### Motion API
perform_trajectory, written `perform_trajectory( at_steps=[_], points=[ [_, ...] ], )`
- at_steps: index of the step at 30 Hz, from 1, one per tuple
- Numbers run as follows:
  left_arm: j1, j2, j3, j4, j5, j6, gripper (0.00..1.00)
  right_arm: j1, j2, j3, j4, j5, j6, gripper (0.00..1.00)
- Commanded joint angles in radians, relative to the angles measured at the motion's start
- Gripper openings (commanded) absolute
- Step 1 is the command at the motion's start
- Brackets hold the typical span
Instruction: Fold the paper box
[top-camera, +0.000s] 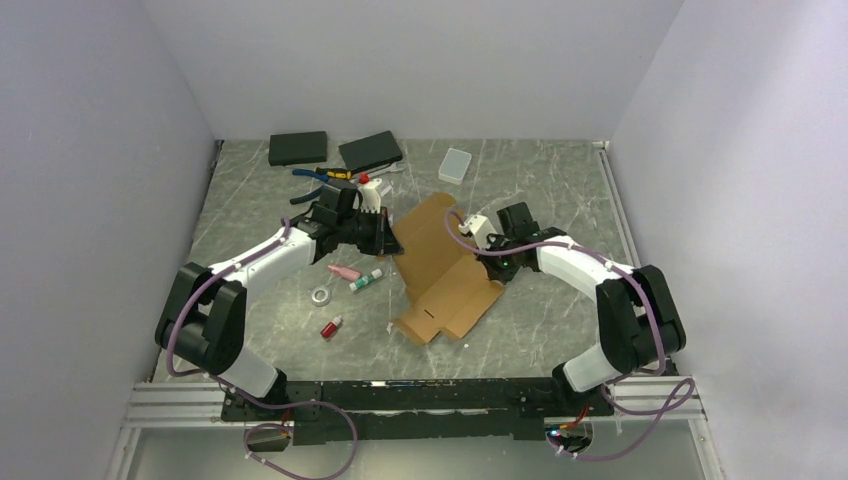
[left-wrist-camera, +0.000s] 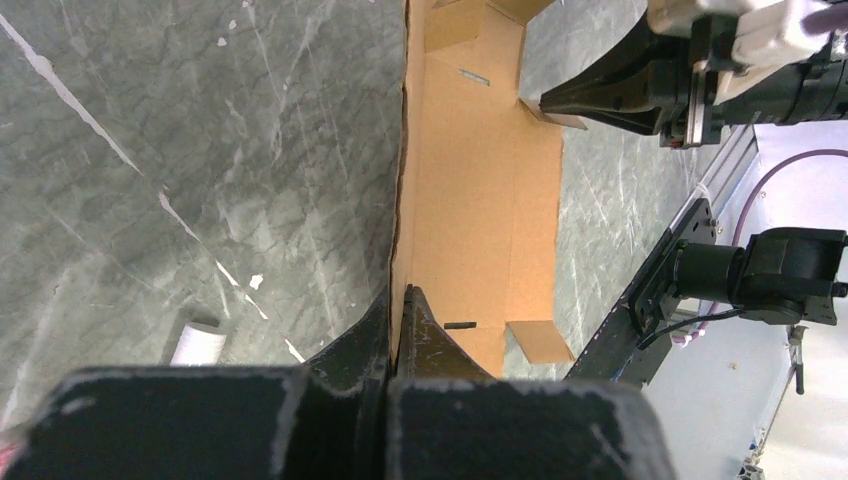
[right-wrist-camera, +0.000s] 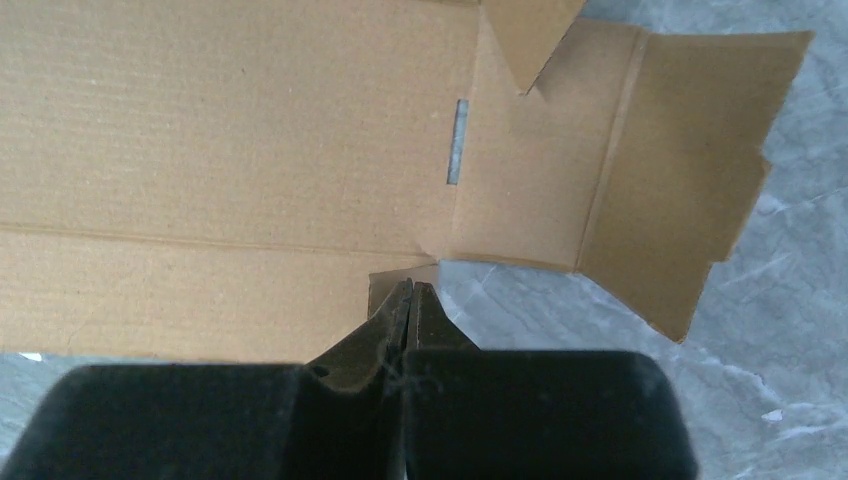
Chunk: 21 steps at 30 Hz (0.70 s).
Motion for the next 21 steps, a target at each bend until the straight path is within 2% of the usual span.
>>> perform_trajectory(
  at_steps=[1, 6, 8, 9, 13, 15, 19, 21],
  points=[
    [0.002, -0.021, 0.017, 0.035, 0.025, -0.001, 0.0, 0.01, 0.002, -0.003, -0.049, 0.051, -0.074, 0.0],
    [0.002, -0.027, 0.028, 0.026, 0.027, 0.024, 0.0, -0.027, -0.062, 0.038, -0.085, -0.07, -0.06, 0.0],
    [0.002, -0.031, 0.038, 0.021, 0.036, 0.048, 0.0, -0.081, -0.116, 0.063, -0.104, -0.154, -0.056, 0.0],
    [0.002, -0.034, 0.047, 0.017, 0.04, 0.06, 0.0, -0.12, -0.155, 0.079, -0.112, -0.236, -0.047, 0.05],
    [0.001, -0.043, 0.073, 0.006, 0.038, 0.119, 0.0, -0.314, -0.229, 0.087, -0.094, -0.466, 0.022, 0.41],
    [-0.003, -0.046, 0.086, 0.0, 0.03, 0.147, 0.0, -0.363, -0.221, 0.086, -0.113, -0.547, 0.013, 0.48],
    [-0.018, -0.055, 0.112, -0.012, 0.006, 0.21, 0.0, -0.375, -0.2, 0.085, -0.271, -0.718, -0.205, 0.68],
    [-0.029, -0.062, 0.123, -0.017, -0.016, 0.249, 0.0, -0.364, -0.236, 0.046, -0.32, -0.798, -0.369, 0.7]
  ],
)
